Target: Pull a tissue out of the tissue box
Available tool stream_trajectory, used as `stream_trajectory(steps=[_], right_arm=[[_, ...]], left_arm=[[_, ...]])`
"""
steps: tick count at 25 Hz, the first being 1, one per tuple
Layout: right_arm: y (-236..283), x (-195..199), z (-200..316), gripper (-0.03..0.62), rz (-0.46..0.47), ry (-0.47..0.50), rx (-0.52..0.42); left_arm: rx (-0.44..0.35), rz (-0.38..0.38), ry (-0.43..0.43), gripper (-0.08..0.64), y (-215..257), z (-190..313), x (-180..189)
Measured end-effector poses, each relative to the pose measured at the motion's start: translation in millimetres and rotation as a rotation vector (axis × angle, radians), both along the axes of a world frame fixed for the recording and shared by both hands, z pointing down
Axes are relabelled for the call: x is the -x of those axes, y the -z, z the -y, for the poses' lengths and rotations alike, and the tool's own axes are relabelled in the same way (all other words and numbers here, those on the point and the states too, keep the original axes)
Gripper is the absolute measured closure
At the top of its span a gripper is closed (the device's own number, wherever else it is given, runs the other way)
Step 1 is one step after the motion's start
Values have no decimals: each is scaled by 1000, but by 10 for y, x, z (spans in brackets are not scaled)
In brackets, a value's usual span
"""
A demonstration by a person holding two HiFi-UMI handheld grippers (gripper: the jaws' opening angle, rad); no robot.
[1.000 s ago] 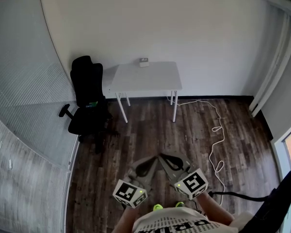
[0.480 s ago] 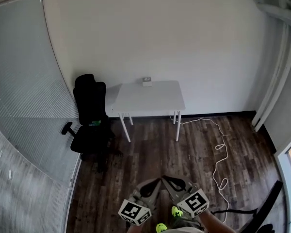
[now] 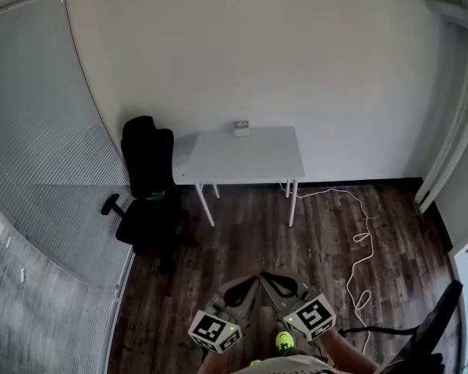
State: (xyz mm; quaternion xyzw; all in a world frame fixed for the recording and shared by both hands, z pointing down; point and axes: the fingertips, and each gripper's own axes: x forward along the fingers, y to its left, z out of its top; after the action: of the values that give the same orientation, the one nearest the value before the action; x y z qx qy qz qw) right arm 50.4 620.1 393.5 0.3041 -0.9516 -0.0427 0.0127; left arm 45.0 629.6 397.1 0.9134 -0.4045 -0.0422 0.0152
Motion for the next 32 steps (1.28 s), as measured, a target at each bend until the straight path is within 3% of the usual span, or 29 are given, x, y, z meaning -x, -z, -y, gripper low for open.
stream_trajectory(steps=[18,32], right_arm=[[-29,-545,1195,583,-20,65,7],[-200,-306,1682,583,-14,54,71]], left_arm=[[7,1,88,571,-95,1203,-573],[32,-6,126,569,-140,1715,-284]])
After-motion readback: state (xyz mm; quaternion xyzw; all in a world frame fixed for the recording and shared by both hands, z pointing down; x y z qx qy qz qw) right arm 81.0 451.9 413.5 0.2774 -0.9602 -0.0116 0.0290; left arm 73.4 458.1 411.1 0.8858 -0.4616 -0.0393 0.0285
